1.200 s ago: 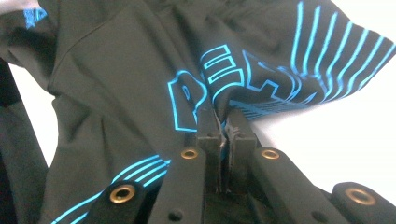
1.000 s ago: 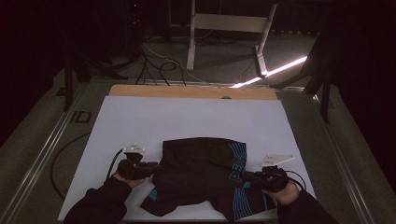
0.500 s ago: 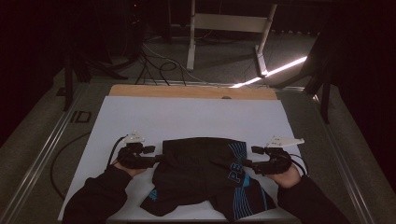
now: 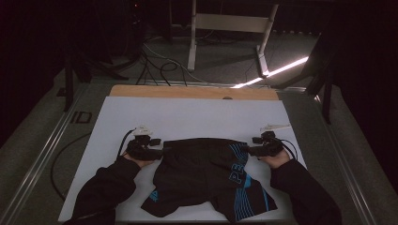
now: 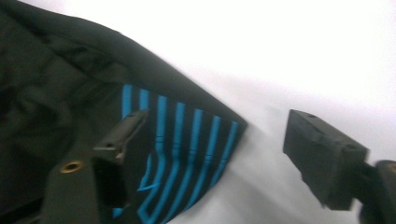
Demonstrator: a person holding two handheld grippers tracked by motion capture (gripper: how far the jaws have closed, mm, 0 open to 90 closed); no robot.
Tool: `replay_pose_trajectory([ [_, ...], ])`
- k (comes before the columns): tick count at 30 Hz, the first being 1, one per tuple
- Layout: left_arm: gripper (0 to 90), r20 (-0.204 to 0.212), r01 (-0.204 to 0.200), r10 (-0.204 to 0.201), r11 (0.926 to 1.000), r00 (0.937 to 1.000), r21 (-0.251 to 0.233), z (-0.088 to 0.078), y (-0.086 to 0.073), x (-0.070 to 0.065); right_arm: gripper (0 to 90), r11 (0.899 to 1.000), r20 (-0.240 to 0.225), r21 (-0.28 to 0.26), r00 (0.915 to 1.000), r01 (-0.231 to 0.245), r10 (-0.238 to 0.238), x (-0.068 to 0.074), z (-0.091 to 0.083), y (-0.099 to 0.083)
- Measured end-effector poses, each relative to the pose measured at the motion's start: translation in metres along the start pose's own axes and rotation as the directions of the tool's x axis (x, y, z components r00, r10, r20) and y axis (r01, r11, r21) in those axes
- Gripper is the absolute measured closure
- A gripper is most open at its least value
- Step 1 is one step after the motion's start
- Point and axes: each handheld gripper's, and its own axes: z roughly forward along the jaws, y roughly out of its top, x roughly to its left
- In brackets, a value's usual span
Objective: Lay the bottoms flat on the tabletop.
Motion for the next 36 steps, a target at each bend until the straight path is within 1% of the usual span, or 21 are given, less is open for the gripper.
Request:
replay_pose_trajectory([
  [2,36.1,-0.009,0.003,-0.003,1.0,1.0,-0.001,0.004,0.001,0.003,30.6,1.0,-0.021,0.014,0.9998,-0.005,0.005,-0.002,0.005,-0.002],
  [3,37.5,-0.003,0.002,-0.002,1.0,1.0,-0.001,0.006,0.002,0.004,36.6,1.0,-0.016,0.028,0.9998,-0.007,0.008,-0.003,0.008,-0.003],
  [4,39.3,0.004,0.006,-0.006,1.0,1.0,0.0,0.008,0.002,0.004,40.9,0.999,-0.039,0.037,0.9991,-0.015,0.016,-0.003,0.01,-0.003],
  [5,41.3,0.009,0.0,0.0,1.0,1.0,0.007,0.01,0.003,0.004,42.4,0.999,-0.056,0.045,0.9983,-0.016,0.018,-0.003,0.011,-0.004],
  [8,50.8,0.008,-0.023,0.023,0.9995,0.9997,0.023,0.017,0.003,0.004,52.4,0.998,-0.056,0.057,0.9983,-0.013,0.016,-0.002,0.015,-0.003],
  [10,61.2,-0.002,-0.03,0.03,0.9994,0.9995,0.014,0.019,0.003,0.005,62.3,0.998,-0.057,0.055,0.9981,-0.02,0.023,-0.003,0.016,-0.002],
  [11,68.1,-0.002,-0.036,0.036,0.9992,0.9993,0.015,0.019,0.003,0.006,66.7,0.998,-0.055,0.058,0.9984,-0.012,0.015,-0.003,0.016,-0.001],
  [12,72.5,-0.011,-0.044,0.044,0.9989,0.999,0.013,0.019,0.003,0.006,73.8,0.998,-0.043,0.061,0.9991,-0.001,0.004,-0.003,0.016,-0.001],
  [13,76.3,-0.012,-0.05,0.05,0.9987,0.9987,0.012,0.019,0.003,0.006,80.2,0.998,-0.046,0.058,0.999,0.003,-0.001,-0.002,0.015,0.0],
  [15,79.9,-0.025,-0.064,0.064,0.9979,0.9976,0.01,0.019,0.005,0.005,82.3,0.999,-0.036,0.047,0.9991,0.023,-0.021,0.001,0.011,0.003],
  [19,80.6,-0.045,-0.086,0.086,0.9963,0.9953,-0.006,0.015,0.009,0.003,83.0,0.999,-0.031,0.018,0.9982,0.051,-0.051,0.005,0.0,0.01],
  [20,80.6,-0.045,-0.083,0.082,0.9965,0.9956,-0.013,0.013,0.01,0.004,83.0,0.999,-0.033,0.004,0.998,0.055,-0.054,0.006,-0.003,0.012],
  [21,80.5,-0.057,-0.088,0.087,0.9958,0.9946,-0.025,0.011,0.012,0.003,83.0,0.999,-0.035,-0.014,0.998,0.053,-0.053,0.006,-0.008,0.014],
  [23,80.4,-0.082,-0.107,0.103,0.9934,0.9913,-0.043,0.007,0.015,0.002,83.0,0.997,-0.04,-0.051,0.9973,0.059,-0.061,0.009,-0.018,0.02],
  [25,80.2,-0.111,-0.127,0.119,0.9895,0.9867,-0.069,0.003,0.022,0.0,83.0,0.992,-0.041,-0.094,0.9954,0.083,-0.087,0.013,-0.029,0.027],
  [27,80.2,-0.13,-0.139,0.125,0.985,0.9835,-0.102,-0.003,0.031,0.0,83.0,0.987,-0.047,-0.133,0.9944,0.087,-0.094,0.019,-0.041,0.035],
  [29,80.2,-0.135,-0.144,0.127,0.9815,0.9827,-0.125,-0.009,0.042,0.002,83.0,0.978,-0.049,-0.178,0.992,0.106,-0.117,0.024,-0.055,0.045],
  [31,80.2,-0.143,-0.156,0.136,0.9775,0.9803,-0.142,-0.012,0.055,0.004,82.9,0.972,-0.04,-0.209,0.992,0.109,-0.12,0.026,-0.064,0.056],
  [32,80.2,-0.154,-0.168,0.147,0.976,0.9771,-0.138,-0.011,0.062,0.005,83.0,0.969,-0.031,-0.219,0.9921,0.111,-0.121,0.025,-0.066,0.062],
  [33,80.1,-0.158,-0.174,0.153,0.976,0.9755,-0.131,-0.009,0.068,0.007,82.9,0.97,-0.022,-0.219,0.9931,0.108,-0.115,0.023,-0.066,0.067],
  [36,80.0,-0.175,-0.176,0.151,0.9749,0.9729,-0.136,0.001,0.084,0.017,82.9,0.973,-0.006,-0.218,0.9972,0.071,-0.075,0.014,-0.054,0.082],
])
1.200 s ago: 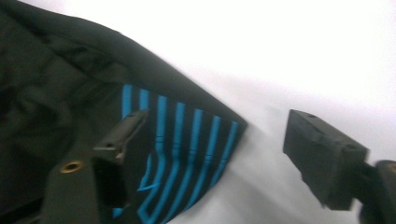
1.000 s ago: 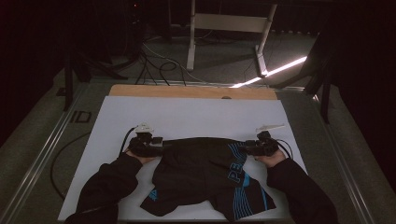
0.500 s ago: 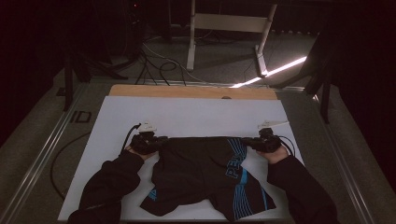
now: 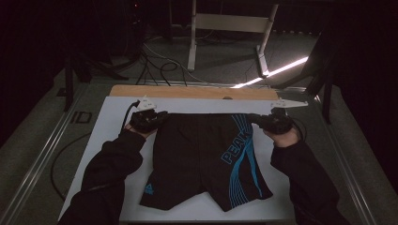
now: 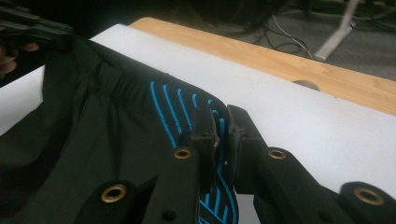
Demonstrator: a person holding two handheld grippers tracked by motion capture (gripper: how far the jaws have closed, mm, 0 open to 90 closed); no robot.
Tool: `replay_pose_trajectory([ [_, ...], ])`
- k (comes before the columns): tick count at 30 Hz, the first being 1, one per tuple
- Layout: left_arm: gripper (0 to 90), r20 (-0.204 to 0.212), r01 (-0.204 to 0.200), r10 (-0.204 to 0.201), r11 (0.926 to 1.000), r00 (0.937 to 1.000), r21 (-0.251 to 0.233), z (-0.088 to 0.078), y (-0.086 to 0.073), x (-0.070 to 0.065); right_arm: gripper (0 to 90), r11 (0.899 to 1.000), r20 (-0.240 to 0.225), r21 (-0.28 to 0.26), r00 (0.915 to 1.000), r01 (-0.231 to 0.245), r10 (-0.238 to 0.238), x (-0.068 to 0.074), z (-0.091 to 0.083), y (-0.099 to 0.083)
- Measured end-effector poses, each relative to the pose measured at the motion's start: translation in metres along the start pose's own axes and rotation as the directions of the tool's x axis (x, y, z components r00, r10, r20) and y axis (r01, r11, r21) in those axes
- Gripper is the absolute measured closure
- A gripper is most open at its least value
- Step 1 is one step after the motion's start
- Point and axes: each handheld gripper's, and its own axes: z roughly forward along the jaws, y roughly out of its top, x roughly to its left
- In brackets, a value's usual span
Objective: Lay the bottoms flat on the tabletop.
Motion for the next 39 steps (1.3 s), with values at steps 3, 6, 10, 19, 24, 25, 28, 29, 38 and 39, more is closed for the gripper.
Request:
replay_pose_trajectory([
  [3,79.5,-0.023,0.005,-0.005,1.0,0.9997,-0.003,0.016,0.004,0.01,82.9,0.998,0.051,0.028,0.9972,-0.056,0.055,-0.014,0.021,0.004],
  [6,79.4,-0.044,0.003,-0.003,1.0,0.999,0.003,0.035,0.006,0.02,82.9,0.994,0.1,0.05,0.9912,-0.093,0.087,-0.026,0.04,0.004],
  [10,79.5,-0.094,-0.031,0.032,0.9994,0.9951,0.014,0.056,0.009,0.024,82.9,0.989,0.154,0.06,0.9805,-0.133,0.122,-0.038,0.061,0.007],
  [19,50.7,-0.113,0.067,-0.063,0.9974,0.9916,0.028,0.075,0.007,0.039,63.2,0.986,0.222,0.066,0.9653,-0.155,0.137,-0.053,0.089,0.01],
  [24,32.5,-0.026,0.116,-0.115,0.9931,0.993,0.019,0.066,0.004,0.037,24.1,0.988,0.173,0.021,0.9735,-0.155,0.149,-0.048,0.087,0.009],
  [25,30.3,-0.016,0.113,-0.112,0.9935,0.9935,0.015,0.064,0.003,0.035,19.8,0.989,0.16,0.016,0.977,-0.146,0.141,-0.048,0.085,0.008],
  [28,23.3,0.031,0.11,-0.11,0.9938,0.9934,0.019,0.059,0.002,0.029,13.2,0.991,0.14,0.017,0.982,-0.131,0.127,-0.045,0.08,0.007],
  [29,20.9,0.051,0.107,-0.108,0.9941,0.9929,0.019,0.058,0.001,0.027,13.0,0.991,0.129,0.009,0.9833,-0.131,0.128,-0.044,0.078,0.006],
  [38,8.4,0.155,0.106,-0.106,0.9943,0.9822,0.009,0.038,-0.005,0.015,9.9,0.997,0.088,-0.021,0.9935,-0.071,0.073,-0.03,0.057,0.002],
  [39,8.0,0.163,0.106,-0.105,0.9944,0.981,0.005,0.035,-0.006,0.014,9.9,0.998,0.085,-0.022,0.9943,-0.063,0.064,-0.028,0.055,0.001],
])
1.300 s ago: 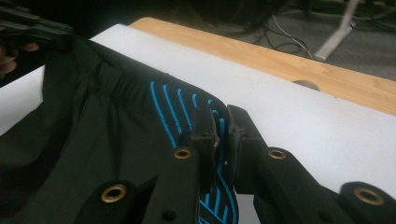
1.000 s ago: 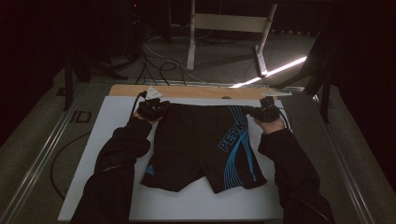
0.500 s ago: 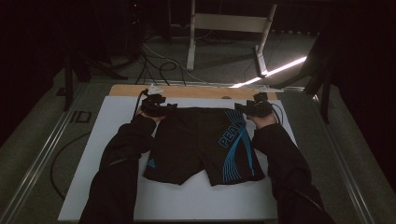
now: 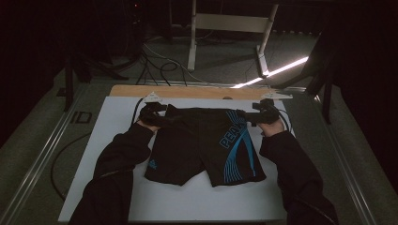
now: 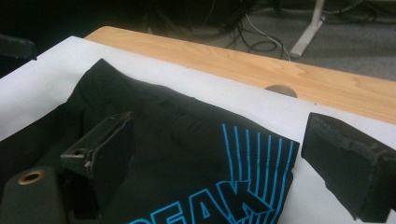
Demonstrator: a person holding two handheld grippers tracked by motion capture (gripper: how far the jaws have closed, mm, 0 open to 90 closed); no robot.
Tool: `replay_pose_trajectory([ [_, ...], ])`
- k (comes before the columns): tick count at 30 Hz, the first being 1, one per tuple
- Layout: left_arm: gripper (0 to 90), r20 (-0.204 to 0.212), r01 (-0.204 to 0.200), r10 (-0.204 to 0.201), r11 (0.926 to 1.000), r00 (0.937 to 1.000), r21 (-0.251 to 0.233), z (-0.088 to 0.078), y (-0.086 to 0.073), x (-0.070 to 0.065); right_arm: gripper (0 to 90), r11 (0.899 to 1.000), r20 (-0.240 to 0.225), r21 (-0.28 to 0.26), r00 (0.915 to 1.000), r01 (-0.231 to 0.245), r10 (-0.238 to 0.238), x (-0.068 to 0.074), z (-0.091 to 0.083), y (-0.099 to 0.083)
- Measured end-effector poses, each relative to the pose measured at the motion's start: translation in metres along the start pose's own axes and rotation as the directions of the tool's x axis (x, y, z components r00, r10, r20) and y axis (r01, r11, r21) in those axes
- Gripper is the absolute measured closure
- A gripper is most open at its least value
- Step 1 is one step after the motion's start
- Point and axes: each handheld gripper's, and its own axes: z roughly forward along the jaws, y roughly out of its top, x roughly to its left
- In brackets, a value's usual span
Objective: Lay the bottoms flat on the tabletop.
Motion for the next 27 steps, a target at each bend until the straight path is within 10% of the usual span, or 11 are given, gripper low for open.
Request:
replay_pose_trajectory([
  [27,2.8,0.107,-0.066,0.07,0.9971,0.9918,-0.038,-0.07,-0.025,-0.053,9.9,0.986,-0.06,-0.013,0.9838,0.169,-0.169,0.051,-0.066,-0.033],
])
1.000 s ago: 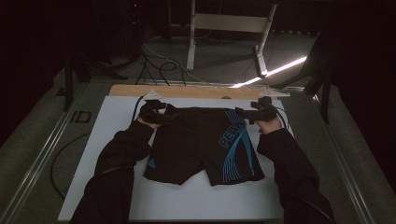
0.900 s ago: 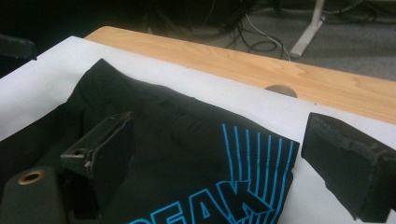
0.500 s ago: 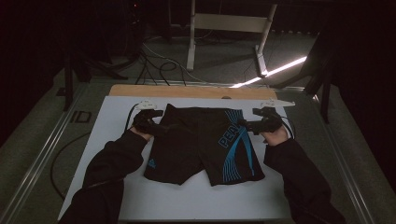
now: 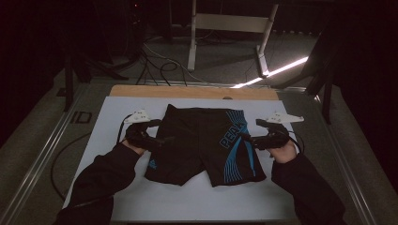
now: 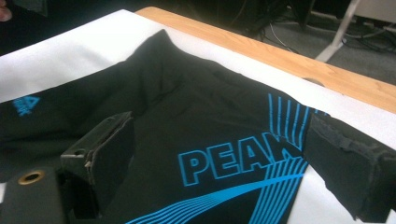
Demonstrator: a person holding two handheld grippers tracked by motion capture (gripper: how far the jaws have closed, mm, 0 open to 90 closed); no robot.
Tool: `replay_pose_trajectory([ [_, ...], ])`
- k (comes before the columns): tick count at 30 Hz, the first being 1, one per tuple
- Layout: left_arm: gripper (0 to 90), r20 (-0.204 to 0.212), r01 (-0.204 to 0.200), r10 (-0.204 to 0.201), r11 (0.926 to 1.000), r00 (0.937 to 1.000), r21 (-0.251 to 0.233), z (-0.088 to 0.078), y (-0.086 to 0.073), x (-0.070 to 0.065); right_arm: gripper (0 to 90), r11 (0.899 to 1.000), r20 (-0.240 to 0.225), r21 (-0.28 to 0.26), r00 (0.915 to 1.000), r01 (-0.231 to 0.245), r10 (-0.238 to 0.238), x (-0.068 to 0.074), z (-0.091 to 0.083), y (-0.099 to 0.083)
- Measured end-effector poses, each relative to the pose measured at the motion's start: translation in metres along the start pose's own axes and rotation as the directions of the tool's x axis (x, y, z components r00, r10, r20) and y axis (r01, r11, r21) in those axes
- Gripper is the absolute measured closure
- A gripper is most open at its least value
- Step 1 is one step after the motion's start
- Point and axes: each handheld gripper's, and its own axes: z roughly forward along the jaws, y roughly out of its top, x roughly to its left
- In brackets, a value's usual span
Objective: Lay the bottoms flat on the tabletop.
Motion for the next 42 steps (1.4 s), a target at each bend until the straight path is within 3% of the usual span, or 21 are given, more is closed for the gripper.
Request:
replay_pose_trajectory([
  [5,2.5,0.005,-0.007,0.007,0.9999,1.0,-0.011,-0.014,-0.011,-0.012,9.9,1.0,-0.031,-0.019,0.9994,0.013,-0.013,0.017,-0.013,-0.004],
  [13,2.1,0.036,-0.01,0.011,0.9998,0.9993,-0.015,-0.027,-0.034,-0.037,10.2,0.999,-0.067,0.0,0.9971,0.036,-0.036,0.04,-0.031,-0.016],
  [20,2.1,0.09,-0.029,0.029,0.9996,0.9955,0.005,-0.024,-0.048,-0.064,14.2,0.998,-0.125,0.054,0.9921,0.014,-0.007,0.053,-0.036,-0.042],
  [22,2.2,0.101,-0.054,0.052,0.9984,0.9935,0.016,-0.021,-0.05,-0.071,15.0,0.998,-0.152,0.068,0.9882,-0.009,0.019,0.057,-0.034,-0.05],
  [25,2.3,0.12,-0.076,0.07,0.9961,0.9903,0.046,-0.019,-0.054,-0.076,18.6,0.995,-0.165,0.104,0.9862,0.012,0.005,0.062,-0.029,-0.061],
  [28,3.1,0.133,-0.071,0.059,0.9939,0.9894,0.084,-0.017,-0.064,-0.074,25.0,0.989,-0.163,0.145,0.9867,0.022,0.001,0.062,-0.025,-0.071],
  [31,4.7,0.104,-0.08,0.067,0.9891,0.9923,0.124,-0.016,-0.077,-0.07,32.0,0.985,-0.148,0.171,0.989,0.034,-0.008,0.059,-0.027,-0.08],
  [35,11.7,0.112,-0.07,0.053,0.9855,0.9923,0.155,-0.015,-0.089,-0.068,36.6,0.983,-0.098,0.181,0.9951,0.034,-0.016,0.049,-0.037,-0.091],
  [40,22.5,0.127,-0.11,0.088,0.9769,0.988,0.183,-0.006,-0.093,-0.074,42.4,0.968,-0.043,0.242,0.9971,0.072,-0.063,0.039,-0.041,-0.105],
  [42,27.2,0.13,-0.116,0.091,0.9738,0.9873,0.196,-0.003,-0.094,-0.075,42.5,0.964,-0.042,0.255,0.997,0.074,-0.066,0.037,-0.039,-0.107],
])
